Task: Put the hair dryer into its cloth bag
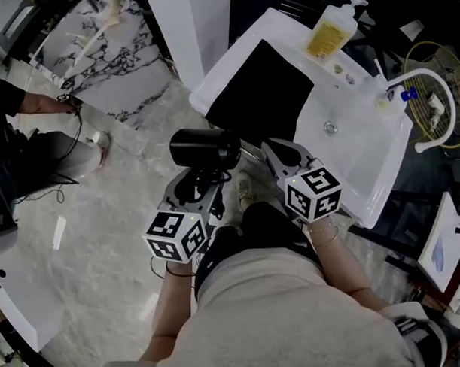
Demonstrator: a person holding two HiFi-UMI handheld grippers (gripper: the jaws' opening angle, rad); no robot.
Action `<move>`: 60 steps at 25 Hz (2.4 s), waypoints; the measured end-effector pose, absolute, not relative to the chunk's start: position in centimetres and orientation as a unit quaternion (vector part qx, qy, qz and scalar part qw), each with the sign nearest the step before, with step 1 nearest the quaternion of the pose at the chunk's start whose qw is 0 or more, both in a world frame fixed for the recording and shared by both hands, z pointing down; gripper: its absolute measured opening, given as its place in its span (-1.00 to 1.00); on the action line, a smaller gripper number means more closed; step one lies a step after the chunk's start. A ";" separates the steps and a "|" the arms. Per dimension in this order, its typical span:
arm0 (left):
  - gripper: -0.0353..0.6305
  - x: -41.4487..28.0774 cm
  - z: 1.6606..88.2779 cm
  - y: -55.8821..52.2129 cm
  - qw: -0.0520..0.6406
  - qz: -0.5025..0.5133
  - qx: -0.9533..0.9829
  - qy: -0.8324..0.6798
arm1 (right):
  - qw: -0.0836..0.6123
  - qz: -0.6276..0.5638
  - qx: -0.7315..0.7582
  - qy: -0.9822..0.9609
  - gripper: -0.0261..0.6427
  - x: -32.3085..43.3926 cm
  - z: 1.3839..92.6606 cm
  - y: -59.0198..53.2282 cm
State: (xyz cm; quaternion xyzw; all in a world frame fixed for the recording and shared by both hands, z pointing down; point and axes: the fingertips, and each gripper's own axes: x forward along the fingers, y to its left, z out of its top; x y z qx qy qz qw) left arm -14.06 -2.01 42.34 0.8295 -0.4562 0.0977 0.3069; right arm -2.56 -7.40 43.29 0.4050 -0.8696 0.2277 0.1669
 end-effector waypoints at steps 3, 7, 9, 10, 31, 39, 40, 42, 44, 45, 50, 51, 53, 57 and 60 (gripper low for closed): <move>-0.29 -14.1 42.8 -3.1 0.318 0.097 0.822 -0.462 | 0.195 0.218 0.384 -0.876 -0.93 -2.8 44.1 -9.1; -0.29 -14.6 43.4 -4.1 0.328 0.099 0.813 -0.470 | 0.228 0.223 0.353 -0.879 -0.60 -3.1 45.5 -10.7; -0.29 -14.9 43.9 -4.4 0.328 0.107 0.810 -0.475 | 0.242 0.230 0.346 -0.877 -0.60 -3.1 46.3 -11.4; -0.29 -14.9 44.1 -4.6 0.329 0.111 0.809 -0.475 | 0.249 0.233 0.339 -0.877 -0.59 -3.1 46.7 -11.6; -0.29 -14.1 45.9 -5.6 0.286 0.190 0.826 -0.447 | 0.309 0.235 0.291 -0.875 -0.89 -2.6 49.5 -14.1; -0.29 -12.3 46.9 -5.6 0.274 0.231 0.840 -0.406 | 0.259 0.259 0.306 -0.879 -0.89 -2.2 47.6 -15.8; -0.29 -12.1 47.2 -5.4 0.272 0.243 0.841 -0.400 | 0.254 0.260 0.307 -0.880 -0.89 -2.2 47.4 -15.9; -0.29 -11.6 47.7 -5.2 0.262 0.266 0.844 -0.384 | 0.245 0.263 0.308 -0.881 -0.89 -2.2 47.0 -16.2; -0.29 -11.1 48.2 -5.1 0.251 0.289 0.848 -0.368 | 0.237 0.267 0.308 -0.882 -0.89 -2.2 46.7 -16.5; -0.29 -10.8 48.5 -5.2 0.247 0.300 0.848 -0.361 | 0.234 0.268 0.307 -0.883 -0.89 -2.1 46.6 -16.7; -0.29 -9.9 49.4 -5.4 0.242 0.339 0.845 -0.335 | 0.222 0.268 0.309 -0.885 -0.89 -1.9 46.1 -17.2; -0.29 -9.8 49.5 -5.5 0.242 0.346 0.844 -0.331 | 0.221 0.267 0.308 -0.886 -0.89 -1.9 46.0 -17.2; -0.29 -9.8 50.0 -5.7 0.239 0.365 0.839 -0.326 | 0.222 0.262 0.303 -0.889 -0.89 -2.2 45.9 -17.2; -0.29 -10.0 50.3 -6.4 0.229 0.399 0.828 -0.321 | 0.218 0.258 0.301 -0.892 -0.89 -2.3 45.7 -17.5; -0.29 -9.9 50.2 -7.0 0.229 0.418 0.823 -0.310 | 0.215 0.257 0.298 -0.894 -0.89 -2.2 45.6 -17.8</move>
